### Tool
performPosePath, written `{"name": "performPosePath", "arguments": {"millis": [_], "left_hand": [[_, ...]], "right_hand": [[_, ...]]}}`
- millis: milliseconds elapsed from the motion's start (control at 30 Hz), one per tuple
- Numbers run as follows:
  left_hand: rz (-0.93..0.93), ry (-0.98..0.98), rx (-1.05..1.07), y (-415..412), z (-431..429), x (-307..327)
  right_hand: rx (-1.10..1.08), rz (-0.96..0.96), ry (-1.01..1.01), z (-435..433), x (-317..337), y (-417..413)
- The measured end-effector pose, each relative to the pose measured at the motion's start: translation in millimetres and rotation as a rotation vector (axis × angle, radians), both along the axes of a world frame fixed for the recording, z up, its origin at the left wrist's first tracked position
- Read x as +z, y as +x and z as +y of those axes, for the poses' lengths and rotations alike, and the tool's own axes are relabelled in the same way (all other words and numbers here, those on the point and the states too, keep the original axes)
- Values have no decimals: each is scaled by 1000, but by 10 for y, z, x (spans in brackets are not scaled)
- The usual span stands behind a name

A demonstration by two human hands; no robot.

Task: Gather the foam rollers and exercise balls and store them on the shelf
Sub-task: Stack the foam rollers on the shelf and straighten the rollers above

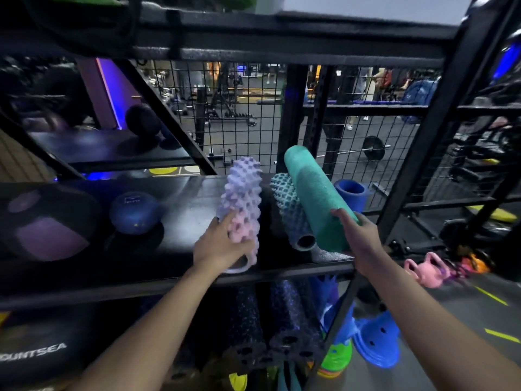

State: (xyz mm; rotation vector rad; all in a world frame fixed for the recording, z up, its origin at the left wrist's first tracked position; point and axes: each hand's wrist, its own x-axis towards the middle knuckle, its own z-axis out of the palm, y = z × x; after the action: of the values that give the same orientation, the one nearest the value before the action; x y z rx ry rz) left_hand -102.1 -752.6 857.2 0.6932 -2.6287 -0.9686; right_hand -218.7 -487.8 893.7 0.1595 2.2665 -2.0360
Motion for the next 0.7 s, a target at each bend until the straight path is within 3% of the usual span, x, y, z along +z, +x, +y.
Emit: {"name": "performPosePath", "arguments": {"millis": [67,200,300,500,700], "left_hand": [[7,-68,11,42,32,-63],[174,25,166,133,37,-161],[186,96,262,183,-5,-200],[202,195,334,241,-33,-205],[214,349,289,414,-373,-332]], "right_hand": [[3,69,36,-109,42,23],[43,247,204,-418,142,179],[57,334,357,-715,113,310],[171,339,752,-1253,-147,594],[242,404,949,-1500,-333,698]]}}
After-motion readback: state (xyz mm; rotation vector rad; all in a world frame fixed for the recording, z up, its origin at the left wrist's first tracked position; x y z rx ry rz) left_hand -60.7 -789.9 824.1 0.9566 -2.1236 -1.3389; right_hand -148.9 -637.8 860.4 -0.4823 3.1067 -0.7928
